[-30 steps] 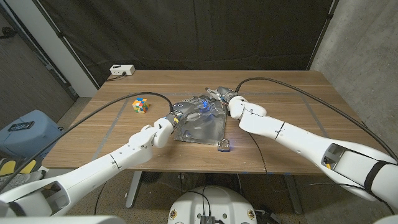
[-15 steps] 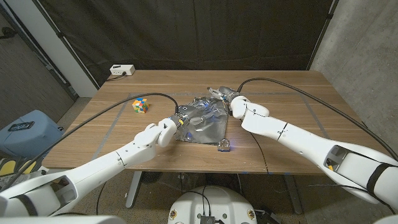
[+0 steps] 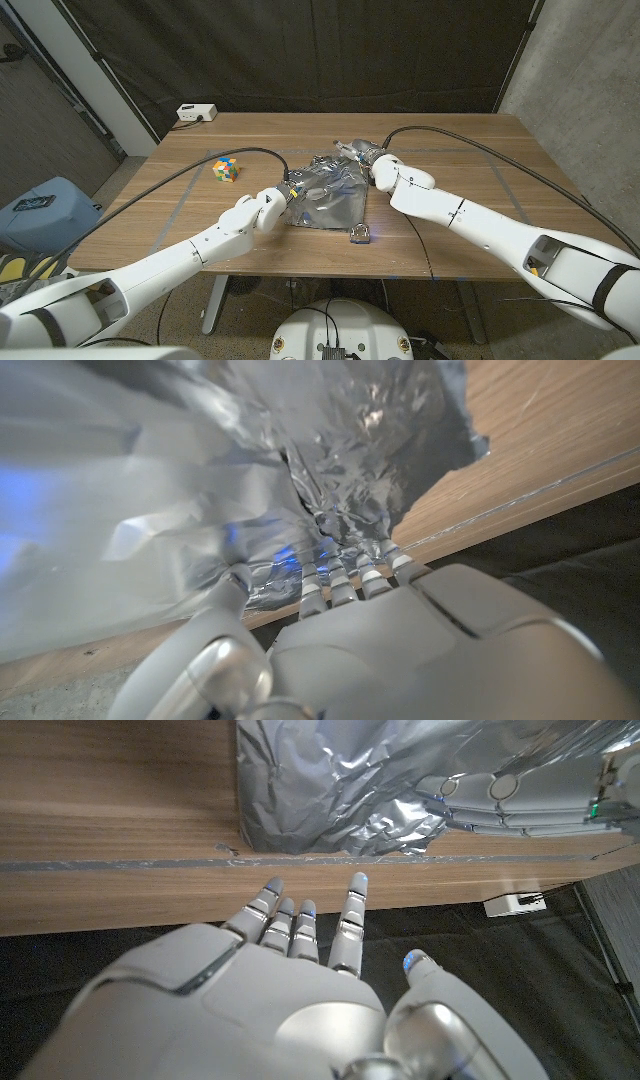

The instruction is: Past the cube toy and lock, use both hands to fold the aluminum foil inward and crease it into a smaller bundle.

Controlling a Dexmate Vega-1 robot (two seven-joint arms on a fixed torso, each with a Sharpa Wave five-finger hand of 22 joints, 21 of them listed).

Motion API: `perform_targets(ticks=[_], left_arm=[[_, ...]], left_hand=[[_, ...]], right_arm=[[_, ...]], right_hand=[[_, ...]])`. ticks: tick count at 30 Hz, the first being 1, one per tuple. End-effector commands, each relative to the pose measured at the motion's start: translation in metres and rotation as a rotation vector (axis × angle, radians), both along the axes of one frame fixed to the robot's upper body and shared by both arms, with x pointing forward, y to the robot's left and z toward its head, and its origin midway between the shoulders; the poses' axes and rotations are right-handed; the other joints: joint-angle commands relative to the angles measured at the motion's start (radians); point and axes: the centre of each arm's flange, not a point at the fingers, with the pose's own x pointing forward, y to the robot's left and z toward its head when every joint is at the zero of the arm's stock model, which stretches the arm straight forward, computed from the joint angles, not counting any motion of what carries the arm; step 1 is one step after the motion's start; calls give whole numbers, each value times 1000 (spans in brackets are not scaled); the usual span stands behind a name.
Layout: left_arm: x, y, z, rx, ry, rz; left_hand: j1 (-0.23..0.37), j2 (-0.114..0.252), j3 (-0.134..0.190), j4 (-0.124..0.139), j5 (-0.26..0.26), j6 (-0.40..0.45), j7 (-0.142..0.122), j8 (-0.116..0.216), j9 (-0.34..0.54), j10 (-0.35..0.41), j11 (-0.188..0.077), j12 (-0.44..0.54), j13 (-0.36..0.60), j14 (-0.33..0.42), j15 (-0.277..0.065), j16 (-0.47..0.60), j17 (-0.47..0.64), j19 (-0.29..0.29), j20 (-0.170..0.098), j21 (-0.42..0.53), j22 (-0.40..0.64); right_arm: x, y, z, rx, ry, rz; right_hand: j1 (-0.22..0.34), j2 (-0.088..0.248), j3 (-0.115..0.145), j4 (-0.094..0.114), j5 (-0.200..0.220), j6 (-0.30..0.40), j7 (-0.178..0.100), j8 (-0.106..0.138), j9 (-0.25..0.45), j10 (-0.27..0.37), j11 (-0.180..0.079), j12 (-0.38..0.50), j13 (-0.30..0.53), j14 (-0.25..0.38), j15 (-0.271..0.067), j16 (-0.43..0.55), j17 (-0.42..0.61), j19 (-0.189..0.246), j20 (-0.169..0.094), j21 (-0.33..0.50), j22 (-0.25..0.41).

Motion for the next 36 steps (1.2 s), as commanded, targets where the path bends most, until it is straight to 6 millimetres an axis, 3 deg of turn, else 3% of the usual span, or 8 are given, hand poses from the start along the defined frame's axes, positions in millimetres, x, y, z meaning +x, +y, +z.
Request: perform_targets(ticks=[1, 3, 8, 11, 13, 16, 24, 36], left_arm=[[1, 3, -2, -2, 46, 83], [1, 5, -1, -5, 49, 101], [0, 12, 2, -21, 47, 144], [-2, 16, 4, -31, 48, 166], [-2, 20, 5, -39, 49, 175], [-4, 23, 6, -40, 51, 183], [-3, 27, 6, -44, 61, 188], [3, 25, 9, -53, 63, 179]], left_hand=[[-21, 0, -3, 12, -7, -18, -3, -2, 3, -16, 0, 1, 3, -19, 3, 1, 4, -15, 2, -4, 2], [-25, 0, -4, 14, -8, -19, -2, -1, 3, -19, 1, 2, 3, -22, 3, 1, 4, -18, 2, -4, 2], [-32, 2, -7, 20, -11, -28, 0, -1, 3, -28, 2, 1, 2, -32, 4, 1, 5, -26, 1, -5, 2], [-34, 2, -7, 21, -12, -30, 2, 0, 3, -29, 3, 2, 2, -33, 5, 2, 5, -28, 1, -4, 2], [-36, 3, -7, 23, -13, -32, 6, 0, 3, -30, 3, 3, 2, -33, 5, 2, 5, -28, 1, -4, 2], [-38, 3, -8, 24, -14, -32, 9, 1, 3, -30, 2, 4, 2, -34, 6, 3, 4, -28, 1, -3, 2], [-41, 4, -8, 26, -15, -34, 11, 2, 3, -30, 3, 5, 2, -34, 4, 4, 4, -29, 1, -2, 1], [-43, 7, -6, 27, -16, -34, 14, 5, 3, -28, 2, 9, 2, -32, 5, 6, 2, -29, 1, 1, 1]], right_arm=[[-3, -1, -4, -50, -63, 15], [-3, -2, -6, -66, -80, 15], [-1, -5, -11, -83, -97, 9], [1, -6, -13, -98, -94, 2], [2, -6, -13, -106, -92, -2], [3, -6, -14, -113, -89, -5], [8, 0, -17, -125, -69, -21], [11, 7, -15, -127, -35, -44]], right_hand=[[-3, 42, 2, -3, 0, -16, 0, -5, 1, 2, 7, -1, 0, -1, 9, 0, -1, 4, 12, 5, 2], [-8, 38, -1, -1, -1, -28, -1, -5, 1, -4, 4, -3, 0, -2, 8, 0, -1, 4, 13, 5, 2], [-51, 42, -14, 20, -8, -138, -7, -10, -1, -28, -10, -12, 0, -20, 6, -4, -4, -5, 10, -2, 3], [-63, 45, -17, 25, -8, -153, -5, -5, -2, -39, -20, -15, -1, -33, 3, -7, -4, -14, 6, -6, 3], [-75, 48, -22, 28, -9, -183, -5, -3, -3, -47, -62, -15, -2, -37, 1, -7, -7, -16, 7, -7, 2], [-77, 48, -24, 28, -9, -199, -11, -4, -3, -39, -75, -12, -3, -36, -6, -6, -9, -14, 8, -7, 2], [-78, 49, -26, 27, -9, -222, -27, 3, -3, 17, -115, 5, -7, -31, -7, -3, -16, -22, 6, -11, 1], [-78, 48, -29, 25, -10, -198, -22, 21, -2, 69, -124, 13, -10, -24, 9, 1, -24, -57, 18, -22, 0]])
